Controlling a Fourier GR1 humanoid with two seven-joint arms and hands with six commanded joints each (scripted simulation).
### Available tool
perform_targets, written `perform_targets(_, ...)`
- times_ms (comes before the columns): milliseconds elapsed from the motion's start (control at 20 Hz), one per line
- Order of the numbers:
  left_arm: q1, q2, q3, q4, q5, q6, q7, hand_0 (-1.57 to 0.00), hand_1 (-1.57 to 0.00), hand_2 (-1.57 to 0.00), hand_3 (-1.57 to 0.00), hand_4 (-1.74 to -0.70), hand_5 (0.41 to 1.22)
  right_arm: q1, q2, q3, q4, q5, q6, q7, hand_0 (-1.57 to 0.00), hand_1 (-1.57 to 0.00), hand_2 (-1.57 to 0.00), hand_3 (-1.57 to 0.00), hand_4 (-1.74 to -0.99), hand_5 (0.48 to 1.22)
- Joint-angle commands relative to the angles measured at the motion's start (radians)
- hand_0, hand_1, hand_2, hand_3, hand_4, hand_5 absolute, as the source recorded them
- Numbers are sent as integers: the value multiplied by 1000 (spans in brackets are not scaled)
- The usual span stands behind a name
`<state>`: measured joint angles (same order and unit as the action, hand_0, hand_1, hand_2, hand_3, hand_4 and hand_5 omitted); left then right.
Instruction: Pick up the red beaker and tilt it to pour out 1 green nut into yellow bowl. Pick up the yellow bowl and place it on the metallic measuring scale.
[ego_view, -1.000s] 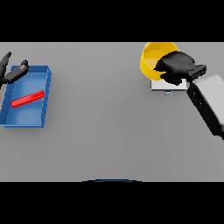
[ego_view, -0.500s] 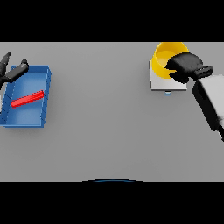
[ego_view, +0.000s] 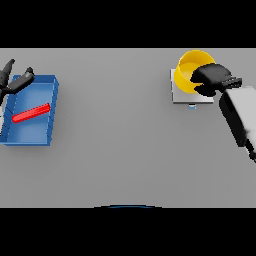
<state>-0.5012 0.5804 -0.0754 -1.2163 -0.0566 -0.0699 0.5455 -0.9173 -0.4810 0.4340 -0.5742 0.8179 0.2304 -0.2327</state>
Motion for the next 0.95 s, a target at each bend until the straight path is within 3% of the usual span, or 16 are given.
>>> perform_targets(0, 2, 9, 4, 17, -3, -4, -13, 1, 1, 1, 1, -842, 780, 5, -7, -4, -3, -7, 6, -7, -1571, -1571, -1404, -1376, -1741, 1221)
perform_targets(50, 6, 13, 6, 15, -2, -8, -11, 1, 1, 1, 1, -838, 779, 4, -9, -3, 0, -5, 14, 4, -1565, -1496, -1437, -1249, -1741, 1221)
perform_targets(100, 5, 6, 2, 18, -4, -5, -15, 1, 1, 1, 1, -836, 775, 4, -8, -3, 3, -5, 21, 14, -1558, -1428, -1343, -1110, -1682, 1221)
perform_targets(150, 3, 1, 1, 20, -1, -8, -11, 1, 1, 1, 1, -837, 773, 9, -1, -3, 1, -8, 16, 19, -1471, -1285, -1178, -959, -1632, 1145)
perform_targets(250, -1, 10, 4, 11, -2, -7, -10, 1, 1, 1, 1, -834, 771, 15, -1, -22, -5, -33, 37, 22, -1147, -958, -848, -688, -1559, 1014)
perform_targets(400, 0, 8, 14, 12, 12, -10, -7, 1, 1, 1, 1, -840, 764, 7, 4, -35, -5, -51, 76, 47, -605, -556, -470, -391, -1496, 890)
perform_targets(600, 10, 3, 4, 3, 5, -6, -7, 1, 1, 1, 1, -834, 750, 5, 11, -24, 0, -40, 72, 43, -247, -243, -192, -164, -1448, 824)
perform_targets(900, -4, 5, 7, 18, 5, -11, -12, 1, 1, 1, 1, -833, 760, 10, -9, -8, -3, -28, 104, 53, -64, -63, -50, -42, -1390, 779)
